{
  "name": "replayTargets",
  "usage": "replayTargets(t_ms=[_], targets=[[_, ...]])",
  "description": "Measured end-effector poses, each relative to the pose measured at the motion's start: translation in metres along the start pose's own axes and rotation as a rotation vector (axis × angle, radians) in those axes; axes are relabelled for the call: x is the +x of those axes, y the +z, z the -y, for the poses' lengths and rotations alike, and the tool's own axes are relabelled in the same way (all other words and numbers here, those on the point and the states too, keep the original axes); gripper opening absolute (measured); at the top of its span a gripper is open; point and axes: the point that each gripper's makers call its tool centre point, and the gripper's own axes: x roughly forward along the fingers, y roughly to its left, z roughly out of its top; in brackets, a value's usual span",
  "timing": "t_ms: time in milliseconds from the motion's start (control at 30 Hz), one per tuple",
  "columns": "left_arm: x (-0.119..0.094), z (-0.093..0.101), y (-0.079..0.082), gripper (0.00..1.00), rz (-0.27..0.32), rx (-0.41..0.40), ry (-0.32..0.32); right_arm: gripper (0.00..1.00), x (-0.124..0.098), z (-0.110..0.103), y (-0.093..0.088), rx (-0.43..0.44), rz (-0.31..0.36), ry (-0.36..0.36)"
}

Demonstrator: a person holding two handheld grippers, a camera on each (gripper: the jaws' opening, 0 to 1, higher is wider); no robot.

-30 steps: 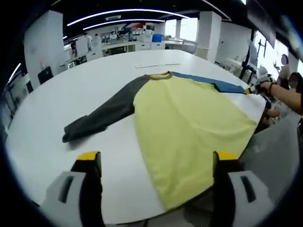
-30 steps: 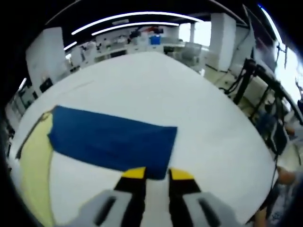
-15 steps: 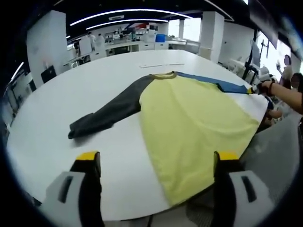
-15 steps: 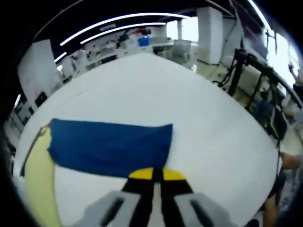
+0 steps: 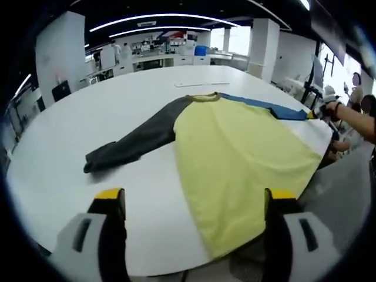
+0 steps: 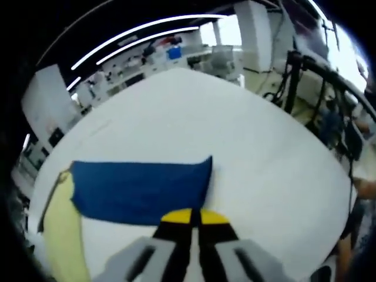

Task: Fold the garment on the visible template until the final outline fits inside the template.

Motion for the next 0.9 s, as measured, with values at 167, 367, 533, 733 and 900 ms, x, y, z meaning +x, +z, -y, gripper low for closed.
replayTargets(t_ms=[167, 367, 533, 733, 900], targets=[[0.001, 0.004, -0.001, 0.97, -0.004, 0.003, -0.015, 0.00, 0.000, -0.009, 0.009, -0.012, 0.019, 0.025], [0.005, 0.012, -0.006, 0.99, -0.025, 0.037, -0.037, 0.00, -0.009, -0.039, 0.020, -0.053, 0.039, 0.081], [0.007, 0.016, -0.004, 0.99, -0.009, 0.040, -0.052, 0.00, -0.011, -0.064, 0.030, -0.087, 0.049, 0.128], [0.008, 0.019, 0.000, 0.99, 0.014, 0.054, -0.063, 0.00, -0.008, -0.096, 0.039, -0.124, 0.056, 0.186], [0.008, 0.022, 0.007, 0.99, 0.051, 0.061, -0.074, 0.00, -0.005, -0.123, 0.043, -0.159, 0.053, 0.235]])
